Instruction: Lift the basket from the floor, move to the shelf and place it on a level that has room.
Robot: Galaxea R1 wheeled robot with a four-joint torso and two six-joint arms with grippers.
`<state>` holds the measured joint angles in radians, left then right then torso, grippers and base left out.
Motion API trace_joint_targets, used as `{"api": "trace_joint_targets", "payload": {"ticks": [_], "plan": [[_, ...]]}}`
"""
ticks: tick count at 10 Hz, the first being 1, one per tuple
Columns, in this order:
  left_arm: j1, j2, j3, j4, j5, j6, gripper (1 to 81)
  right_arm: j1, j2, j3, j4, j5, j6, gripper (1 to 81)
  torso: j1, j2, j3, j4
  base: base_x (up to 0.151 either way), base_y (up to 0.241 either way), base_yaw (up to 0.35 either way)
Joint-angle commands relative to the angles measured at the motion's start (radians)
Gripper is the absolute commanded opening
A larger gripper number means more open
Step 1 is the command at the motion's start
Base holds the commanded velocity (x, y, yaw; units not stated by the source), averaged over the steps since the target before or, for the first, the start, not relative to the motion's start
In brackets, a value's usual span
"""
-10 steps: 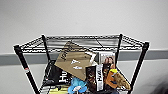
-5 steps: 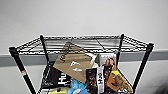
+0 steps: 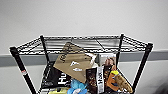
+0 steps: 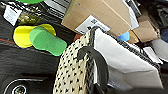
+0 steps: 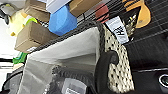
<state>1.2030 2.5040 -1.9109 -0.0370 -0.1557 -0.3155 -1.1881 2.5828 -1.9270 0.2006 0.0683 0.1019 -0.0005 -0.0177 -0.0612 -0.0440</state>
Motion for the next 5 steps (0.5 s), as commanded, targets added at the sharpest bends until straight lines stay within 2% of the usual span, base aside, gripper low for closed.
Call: {"api": "trace_joint_targets", "payload": {"ticks": [1,5], "plan": [[-0.101,-0.1,0.148,0.039,-0.019,0.0,1.0,0.098,-0.175,0.281,-0.012,0.053,-0.001,1.0,0.001,0.0,0.0,0.0,0.0,0.0,0.0],[-0.101,-0.198,0.32,0.075,-0.064,-0.002,1.0,0.101,-0.278,0.441,-0.012,0.067,-0.004,1.0,0.001,0.0,0.0,0.0,0.0,0.0,0.0]]}}
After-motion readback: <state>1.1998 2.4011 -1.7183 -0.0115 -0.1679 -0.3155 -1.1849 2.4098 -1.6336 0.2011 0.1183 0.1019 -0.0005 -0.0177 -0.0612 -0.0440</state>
